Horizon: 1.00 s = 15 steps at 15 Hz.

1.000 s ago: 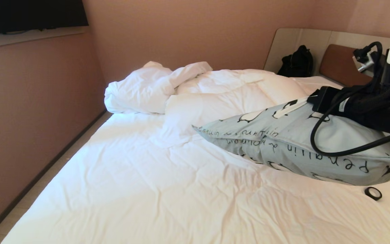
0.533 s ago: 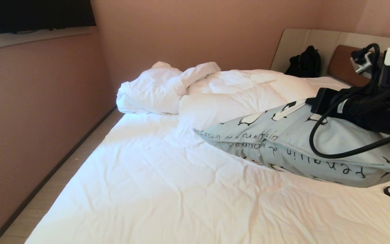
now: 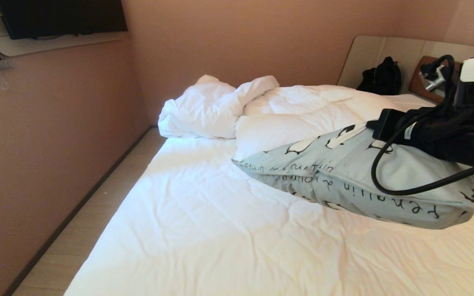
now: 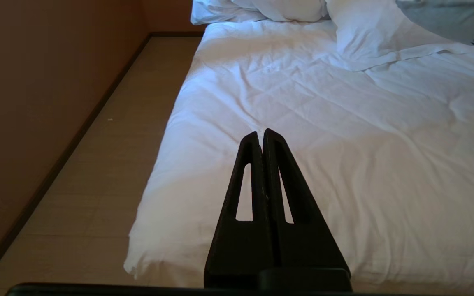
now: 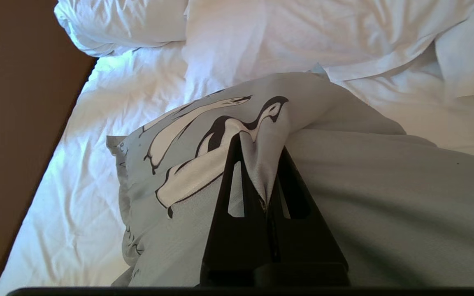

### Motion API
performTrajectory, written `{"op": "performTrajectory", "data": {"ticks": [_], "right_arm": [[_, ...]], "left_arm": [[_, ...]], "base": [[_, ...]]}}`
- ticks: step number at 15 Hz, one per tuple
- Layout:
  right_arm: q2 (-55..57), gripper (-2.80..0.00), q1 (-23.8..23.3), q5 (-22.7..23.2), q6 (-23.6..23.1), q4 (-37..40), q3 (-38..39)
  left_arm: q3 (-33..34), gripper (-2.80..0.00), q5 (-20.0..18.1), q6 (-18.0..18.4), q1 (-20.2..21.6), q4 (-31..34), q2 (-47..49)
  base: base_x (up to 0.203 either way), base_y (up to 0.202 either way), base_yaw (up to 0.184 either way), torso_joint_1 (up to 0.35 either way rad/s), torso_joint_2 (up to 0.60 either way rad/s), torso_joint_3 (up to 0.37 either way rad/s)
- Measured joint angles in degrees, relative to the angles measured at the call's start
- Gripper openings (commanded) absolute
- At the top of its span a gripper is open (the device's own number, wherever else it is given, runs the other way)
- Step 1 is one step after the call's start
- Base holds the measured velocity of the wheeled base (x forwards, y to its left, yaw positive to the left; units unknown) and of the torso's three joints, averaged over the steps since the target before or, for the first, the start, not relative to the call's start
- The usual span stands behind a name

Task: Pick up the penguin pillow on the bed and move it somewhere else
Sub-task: Move to the foot of the bed, then place the pillow at the end of the bed

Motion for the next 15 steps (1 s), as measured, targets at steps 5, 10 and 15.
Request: {"op": "performTrajectory", "data": {"ticks": [5, 10, 15], "right_arm": [[0.78, -2.80, 1.46, -0.15, 0.00, 0.18, 0.15], [3.31, -2.80, 4.01, -1.26, -0.34, -0.09, -0.21], [15.18, -2.80, 6.17, -4.72, -4.30, -3.43, -7.19]], "left_arm": [[0.00, -2.80, -0.03, 0.05, 0.03, 0.00, 0.00], [0.00, -2.80, 0.00, 0.02, 0.03, 0.03, 0.00], [0.00, -2.80, 0.00, 0.02, 0.03, 0.00, 0.00]], "base": [[0.000, 0.000, 0.000, 0.000, 0.00, 0.000], [0.000, 0.000, 0.000, 0.000, 0.00, 0.000], [0.000, 0.000, 0.000, 0.000, 0.00, 0.000]]}}
